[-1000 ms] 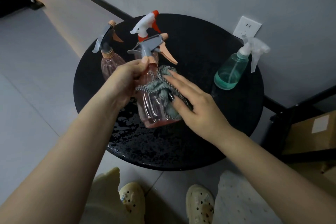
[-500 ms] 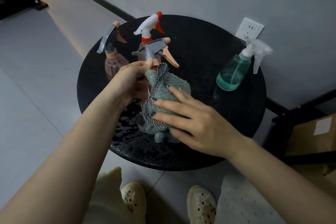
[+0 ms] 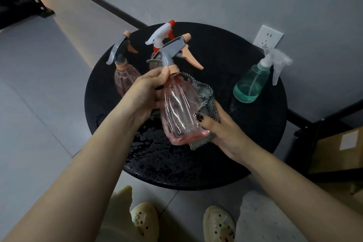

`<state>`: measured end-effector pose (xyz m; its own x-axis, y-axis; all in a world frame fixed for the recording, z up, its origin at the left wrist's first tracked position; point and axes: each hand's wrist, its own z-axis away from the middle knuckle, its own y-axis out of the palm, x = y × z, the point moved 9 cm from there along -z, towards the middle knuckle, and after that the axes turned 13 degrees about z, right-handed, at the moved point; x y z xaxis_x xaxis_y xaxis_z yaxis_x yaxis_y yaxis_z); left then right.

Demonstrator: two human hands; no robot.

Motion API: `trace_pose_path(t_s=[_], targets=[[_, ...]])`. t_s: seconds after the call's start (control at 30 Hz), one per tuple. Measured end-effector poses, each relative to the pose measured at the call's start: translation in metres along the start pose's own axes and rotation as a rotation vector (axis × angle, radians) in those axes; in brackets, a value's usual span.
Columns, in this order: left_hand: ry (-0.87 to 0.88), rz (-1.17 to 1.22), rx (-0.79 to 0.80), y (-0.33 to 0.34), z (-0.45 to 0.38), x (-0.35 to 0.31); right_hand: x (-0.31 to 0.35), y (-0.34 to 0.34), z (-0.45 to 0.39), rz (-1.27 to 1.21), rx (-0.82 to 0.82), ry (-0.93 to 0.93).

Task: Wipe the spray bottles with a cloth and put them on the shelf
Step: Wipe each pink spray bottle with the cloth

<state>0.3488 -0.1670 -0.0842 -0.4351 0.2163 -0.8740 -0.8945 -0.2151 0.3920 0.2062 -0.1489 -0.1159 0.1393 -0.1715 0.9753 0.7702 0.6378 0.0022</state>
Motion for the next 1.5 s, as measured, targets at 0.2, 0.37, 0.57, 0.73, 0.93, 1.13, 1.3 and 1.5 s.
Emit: trace_pose_path(t_s=[0.2, 0.37, 0.57, 0.73, 0.93, 1.13, 1.3, 1.5], targets=[[-0.022, 0.022, 0.025, 0.011, 0.001, 0.005, -0.002, -0.003, -0.003, -0.137, 0.013, 0.066], [0.054, -0.148, -0.073, 0.003, -0.001, -0.012, 0.006, -0.012, -0.003, -0.033, -0.123, -0.071], [0.156, -0.202, -0.214, 0.005, 0.002, -0.012, 0.017, -0.015, 0.003, 0.524, -0.342, -0.191], [0.059, -0.101, -0.158, 0.003, -0.002, -0.004, 0.028, -0.011, 0.008, 0.767, -0.351, -0.268], [-0.081, -0.039, -0.125, 0.001, -0.005, 0.009, 0.056, 0.003, 0.001, 1.016, -0.192, -0.519], [-0.139, 0.015, -0.186, -0.013, -0.006, 0.008, 0.054, 0.021, 0.028, 1.348, -0.071, -0.838], [-0.08, 0.038, -0.198, -0.02, -0.006, -0.003, 0.046, 0.031, 0.044, 1.409, 0.021, -1.007], [-0.144, -0.016, -0.13, -0.007, -0.007, 0.015, 0.056, 0.014, 0.017, 1.101, -0.053, -0.715]])
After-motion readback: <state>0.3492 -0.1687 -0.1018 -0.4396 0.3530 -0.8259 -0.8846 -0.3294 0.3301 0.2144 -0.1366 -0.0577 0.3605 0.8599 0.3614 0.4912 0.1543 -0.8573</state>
